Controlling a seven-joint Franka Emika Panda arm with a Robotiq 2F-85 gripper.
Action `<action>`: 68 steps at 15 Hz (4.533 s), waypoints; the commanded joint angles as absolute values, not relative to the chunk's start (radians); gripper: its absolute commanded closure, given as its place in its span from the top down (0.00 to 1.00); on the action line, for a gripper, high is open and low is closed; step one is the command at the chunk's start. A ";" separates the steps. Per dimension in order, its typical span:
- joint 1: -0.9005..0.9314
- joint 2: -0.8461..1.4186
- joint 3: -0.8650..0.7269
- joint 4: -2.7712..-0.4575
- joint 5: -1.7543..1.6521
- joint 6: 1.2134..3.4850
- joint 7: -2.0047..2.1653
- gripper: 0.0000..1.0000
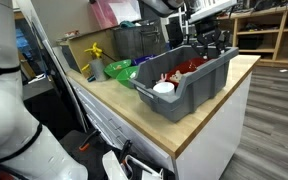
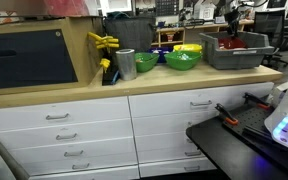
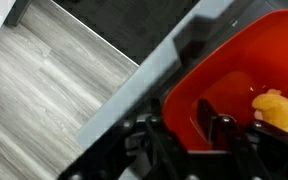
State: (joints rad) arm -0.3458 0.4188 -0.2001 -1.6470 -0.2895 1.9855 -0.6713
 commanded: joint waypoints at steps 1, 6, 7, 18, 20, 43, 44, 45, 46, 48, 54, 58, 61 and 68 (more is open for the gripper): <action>-0.359 0.406 -0.189 -1.647 -0.265 1.994 -0.707 0.12; -0.358 0.393 -0.189 -1.649 -0.254 1.993 -0.703 0.00; -0.356 0.389 -0.189 -1.648 -0.251 1.995 -0.696 0.01; -0.303 0.253 -0.189 -1.667 -0.308 2.127 -0.682 0.01; -0.289 0.211 -0.189 -1.676 -0.327 2.140 -0.689 0.01; -0.246 -0.288 -0.235 -2.017 -0.489 2.334 -0.951 0.01; -0.247 -0.311 -0.237 -2.047 -0.496 2.342 -0.955 0.01; -0.249 -0.331 -0.236 -2.078 -0.505 2.349 -0.944 0.01; -0.251 -0.347 -0.236 -2.106 -0.515 2.357 -0.931 0.01; -0.251 -0.376 -0.238 -2.153 -0.528 2.386 -0.916 0.01; -0.259 -0.393 -0.238 -2.201 -0.529 2.414 -0.857 0.01; -0.255 -0.400 -0.243 -2.215 -0.527 2.438 -0.849 0.01; -0.259 -0.406 -0.240 -2.227 -0.531 2.433 -0.839 0.01; -0.280 -0.399 -0.208 -2.201 -0.573 2.236 -0.693 0.01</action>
State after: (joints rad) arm -0.2673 -0.3817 -0.2311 -2.2080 -0.5357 2.3204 -0.7737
